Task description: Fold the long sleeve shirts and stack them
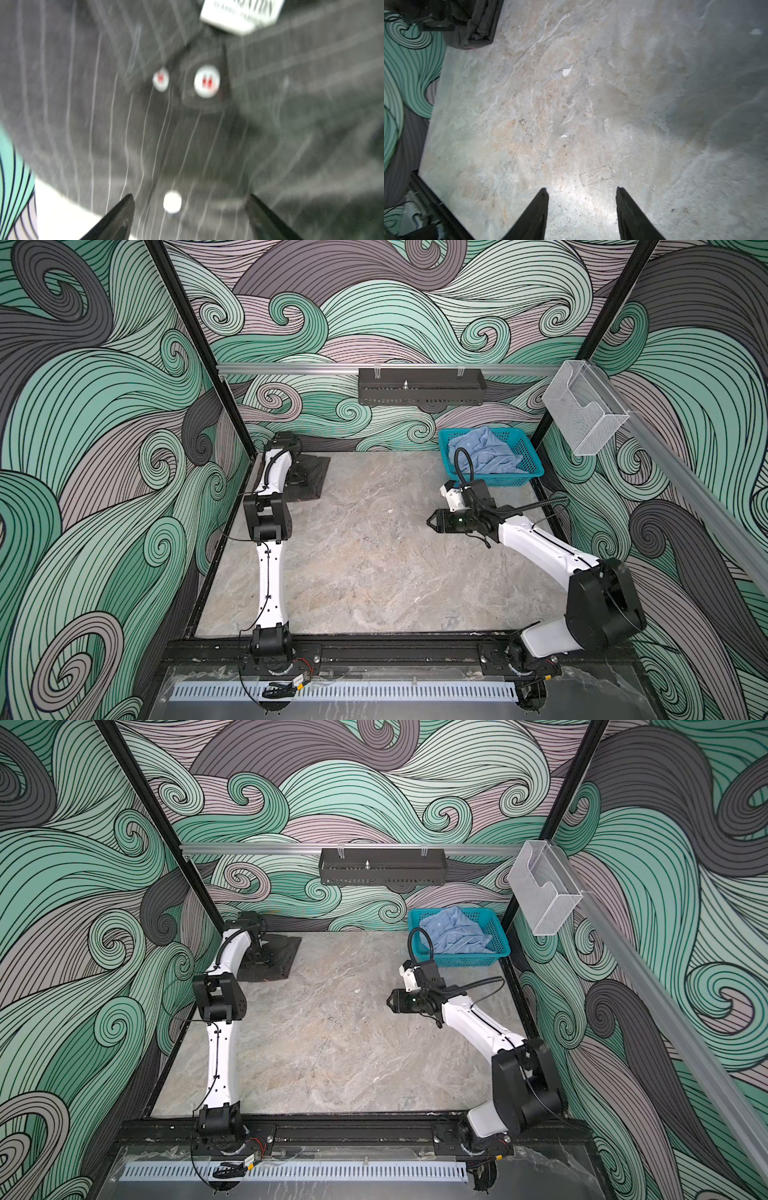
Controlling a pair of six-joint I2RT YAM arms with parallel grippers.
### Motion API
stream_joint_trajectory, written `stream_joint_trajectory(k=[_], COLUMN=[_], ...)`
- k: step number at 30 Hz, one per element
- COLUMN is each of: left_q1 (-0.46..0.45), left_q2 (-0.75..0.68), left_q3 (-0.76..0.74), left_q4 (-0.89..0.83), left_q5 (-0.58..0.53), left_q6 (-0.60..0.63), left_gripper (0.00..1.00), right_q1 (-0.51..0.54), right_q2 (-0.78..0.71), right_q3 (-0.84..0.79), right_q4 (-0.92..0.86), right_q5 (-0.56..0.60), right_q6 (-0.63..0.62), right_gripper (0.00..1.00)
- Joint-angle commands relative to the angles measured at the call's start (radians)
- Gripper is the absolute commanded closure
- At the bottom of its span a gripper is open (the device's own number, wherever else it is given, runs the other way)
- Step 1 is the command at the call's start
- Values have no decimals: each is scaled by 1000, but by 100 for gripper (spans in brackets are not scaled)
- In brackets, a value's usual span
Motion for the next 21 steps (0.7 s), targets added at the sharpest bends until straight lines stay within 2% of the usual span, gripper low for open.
stream_joint_trajectory(k=[1,4,5,6,9,12,14,16,18,19,21], left_q1=[-10,-12,-13,-18,-35,-40,-39,-40,-41,-41,-41], left_q2=[-368,-724,-815,-910,-1100,-1200,-1226,-1244,-1256,-1260,-1269], left_q3=[-303,-807,-947,-1083,-1377,-1519,-1597,-1678,-1750,-1790,-1844], left_q4=[182,579,697,825,1078,1142,1182,1227,1274,1310,1370], left_q5=[57,152,164,163,101,16,-37,-91,-130,-148,-199], left_q6=[-88,-142,-166,-192,-230,-258,-262,-284,-292,-283,-290], left_gripper=[13,3,1,2,2,1,2,2,3,3,4], right_q1=[-7,-8,-9,-13,-52,-101,-128,-138,-143,-153,-174], right_q2=[-177,-307,-319,-322,-286,-224,-161,-106,-98,-99,-63], right_q3=[-153,-399,-442,-469,-508,-560,-572,-569,-534,-521,-552], right_q4=[276,694,767,799,876,1016,1076,1112,1029,987,1052], right_q5=[240,419,464,517,634,649,640,643,647,612,593], right_q6=[-146,-319,-367,-410,-453,-446,-425,-456,-443,-436,-409], right_gripper=[39,30,22,3,1,1,1,1,1,1,1])
